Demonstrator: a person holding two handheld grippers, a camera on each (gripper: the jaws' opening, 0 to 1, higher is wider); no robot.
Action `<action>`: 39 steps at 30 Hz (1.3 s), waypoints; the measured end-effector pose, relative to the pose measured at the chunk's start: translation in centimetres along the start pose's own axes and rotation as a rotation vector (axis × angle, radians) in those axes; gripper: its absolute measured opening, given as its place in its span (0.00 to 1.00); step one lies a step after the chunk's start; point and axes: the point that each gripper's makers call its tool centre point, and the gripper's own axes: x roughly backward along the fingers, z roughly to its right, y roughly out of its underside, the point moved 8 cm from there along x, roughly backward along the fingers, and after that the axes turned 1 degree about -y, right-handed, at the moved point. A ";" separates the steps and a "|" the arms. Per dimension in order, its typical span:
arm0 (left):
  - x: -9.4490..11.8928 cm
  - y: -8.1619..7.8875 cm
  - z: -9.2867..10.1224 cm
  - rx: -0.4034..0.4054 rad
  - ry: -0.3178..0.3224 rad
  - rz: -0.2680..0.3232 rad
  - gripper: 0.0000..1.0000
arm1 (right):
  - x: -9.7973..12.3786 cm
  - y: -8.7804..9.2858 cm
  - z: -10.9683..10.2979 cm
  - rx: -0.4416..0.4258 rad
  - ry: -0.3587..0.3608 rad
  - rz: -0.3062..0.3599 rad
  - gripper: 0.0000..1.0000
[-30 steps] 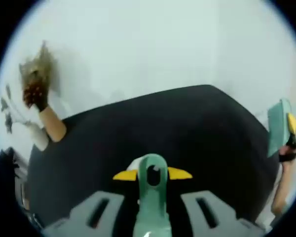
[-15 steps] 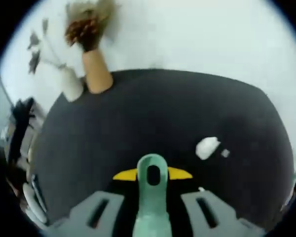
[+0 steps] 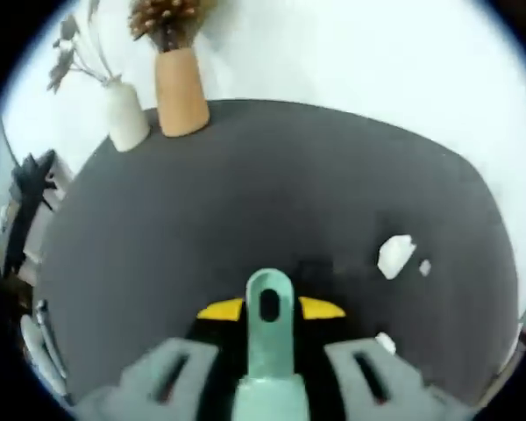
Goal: Pick up the broom and sweep the trash on the tabletop into the dustpan.
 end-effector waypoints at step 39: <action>4.7 1.7 -3.8 -1.070 0.339 -0.114 0.33 | 1.1 0.5 1.6 -0.052 0.028 0.049 0.05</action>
